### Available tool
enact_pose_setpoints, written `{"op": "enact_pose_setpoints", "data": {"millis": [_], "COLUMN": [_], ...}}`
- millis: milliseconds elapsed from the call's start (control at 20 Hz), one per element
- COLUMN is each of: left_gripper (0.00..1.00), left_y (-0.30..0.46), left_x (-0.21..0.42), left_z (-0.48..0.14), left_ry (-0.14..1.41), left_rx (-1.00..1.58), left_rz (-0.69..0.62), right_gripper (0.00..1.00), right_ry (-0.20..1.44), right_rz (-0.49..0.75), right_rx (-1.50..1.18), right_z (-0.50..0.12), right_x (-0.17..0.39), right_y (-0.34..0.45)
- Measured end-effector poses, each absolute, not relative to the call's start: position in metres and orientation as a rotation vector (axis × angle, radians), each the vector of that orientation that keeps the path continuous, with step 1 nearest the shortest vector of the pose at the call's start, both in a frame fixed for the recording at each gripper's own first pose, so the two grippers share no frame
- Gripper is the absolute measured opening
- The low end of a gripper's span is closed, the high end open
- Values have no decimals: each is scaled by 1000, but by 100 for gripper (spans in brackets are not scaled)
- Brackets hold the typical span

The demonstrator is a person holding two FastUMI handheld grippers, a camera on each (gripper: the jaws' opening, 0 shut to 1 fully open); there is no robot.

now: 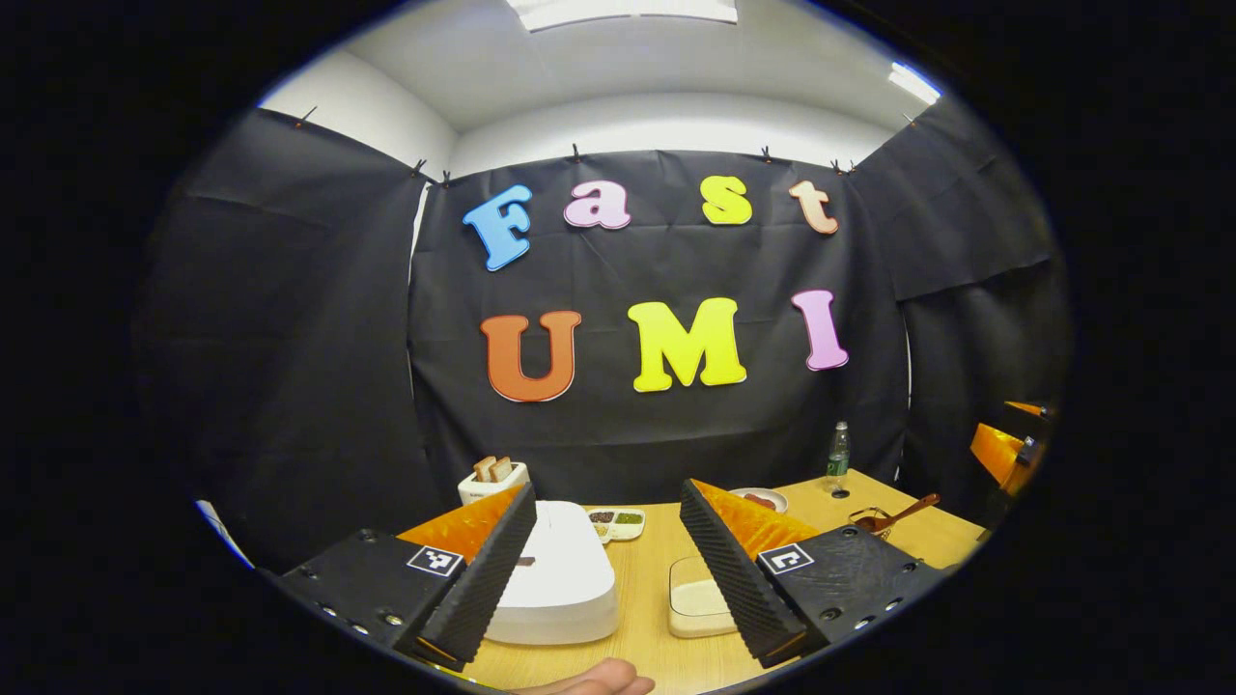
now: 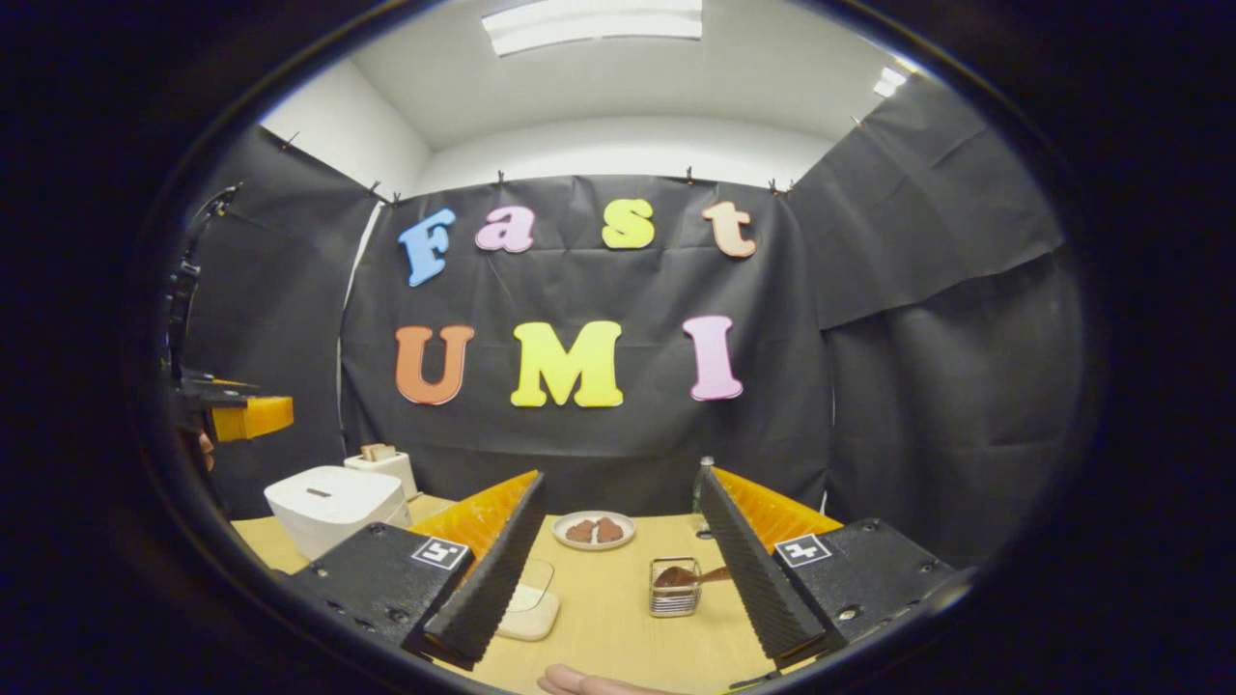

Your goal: Close the left gripper, press the button to open the rice cooker; take a wooden spoon from the chopstick holder with the right hand, scoop a spoonful of rice and pour it into the rice cooker, then put the wooden spoon back into the chopstick holder.

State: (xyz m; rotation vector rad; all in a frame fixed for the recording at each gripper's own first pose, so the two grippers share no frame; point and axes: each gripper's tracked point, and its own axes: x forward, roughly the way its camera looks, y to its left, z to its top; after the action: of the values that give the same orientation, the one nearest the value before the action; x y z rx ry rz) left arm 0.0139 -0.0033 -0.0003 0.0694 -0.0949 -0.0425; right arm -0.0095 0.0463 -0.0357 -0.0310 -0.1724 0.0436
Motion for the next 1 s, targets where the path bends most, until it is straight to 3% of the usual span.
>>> {"op": "enact_pose_setpoints", "data": {"millis": [550,700,1000], "left_gripper": [95,95,95], "left_y": [-44,-30,-41], "left_x": [-28,-26,-23], "left_z": [-41,-41,-54], "left_ry": [-118,-126,-75], "left_rx": [32,42,-45], "left_rz": [-79,-23,-101], "right_gripper": [99,100,100], "right_ry": [-72,-67,-73], "right_rz": [-4,-2,15], "right_rx": [34,39,37], "right_z": [-67,-70,-72], "right_x": [-3,-3,-4], "right_y": [17,18,23]}}
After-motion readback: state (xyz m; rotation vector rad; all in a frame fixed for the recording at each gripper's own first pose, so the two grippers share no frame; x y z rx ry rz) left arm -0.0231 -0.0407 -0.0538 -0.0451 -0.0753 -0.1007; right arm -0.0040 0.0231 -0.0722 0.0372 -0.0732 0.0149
